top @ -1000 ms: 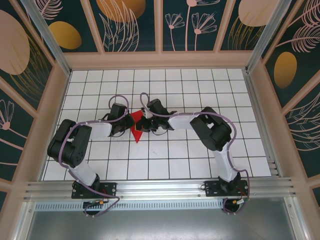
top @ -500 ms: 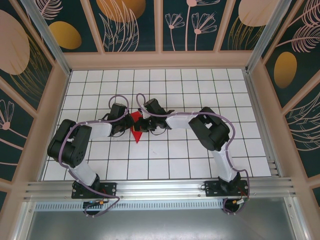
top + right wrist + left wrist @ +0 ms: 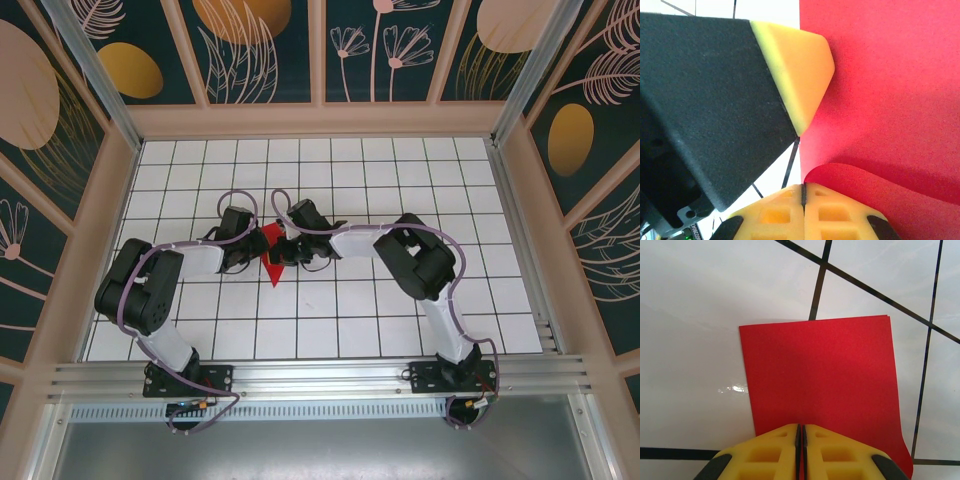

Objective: Fold a paper plane with a square sheet of paper (pick it up from the middle)
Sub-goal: Third fold the triangle at the center of the table.

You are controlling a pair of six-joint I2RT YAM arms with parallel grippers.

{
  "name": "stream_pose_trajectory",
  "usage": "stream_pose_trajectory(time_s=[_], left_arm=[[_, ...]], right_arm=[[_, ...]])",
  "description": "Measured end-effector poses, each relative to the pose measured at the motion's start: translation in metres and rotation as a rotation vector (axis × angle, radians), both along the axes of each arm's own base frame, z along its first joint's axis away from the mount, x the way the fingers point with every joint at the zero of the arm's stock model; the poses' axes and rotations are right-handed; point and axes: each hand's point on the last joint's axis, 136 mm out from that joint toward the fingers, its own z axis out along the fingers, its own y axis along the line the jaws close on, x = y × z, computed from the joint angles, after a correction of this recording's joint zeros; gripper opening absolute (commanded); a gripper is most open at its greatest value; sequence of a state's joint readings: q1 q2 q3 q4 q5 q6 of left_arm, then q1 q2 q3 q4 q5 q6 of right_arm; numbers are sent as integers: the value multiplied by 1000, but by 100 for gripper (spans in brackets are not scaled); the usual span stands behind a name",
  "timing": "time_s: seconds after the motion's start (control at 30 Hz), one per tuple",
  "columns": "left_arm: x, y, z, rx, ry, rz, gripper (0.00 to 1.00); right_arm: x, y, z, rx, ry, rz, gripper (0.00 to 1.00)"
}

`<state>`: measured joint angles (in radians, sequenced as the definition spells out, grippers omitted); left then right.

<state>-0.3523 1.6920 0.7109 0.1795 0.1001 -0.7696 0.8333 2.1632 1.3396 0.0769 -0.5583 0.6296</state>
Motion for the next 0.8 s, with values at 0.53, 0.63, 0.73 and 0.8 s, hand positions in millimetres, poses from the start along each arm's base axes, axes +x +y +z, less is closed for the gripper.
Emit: stream_pose_trajectory(time_s=[0.53, 0.63, 0.73, 0.8], left_arm=[[0, 0, 0, 0, 0, 0, 12], [0, 0, 0, 2, -1, -2, 12], [0, 0, 0, 2, -2, -3, 12], [0, 0, 0, 2, -1, -3, 12]], right_arm=[[3, 0, -6, -16, 1, -10, 6], [3, 0, -7, -18, 2, -10, 6], [3, 0, -7, -17, 2, -10, 6], [3, 0, -7, -18, 2, -10, 6]])
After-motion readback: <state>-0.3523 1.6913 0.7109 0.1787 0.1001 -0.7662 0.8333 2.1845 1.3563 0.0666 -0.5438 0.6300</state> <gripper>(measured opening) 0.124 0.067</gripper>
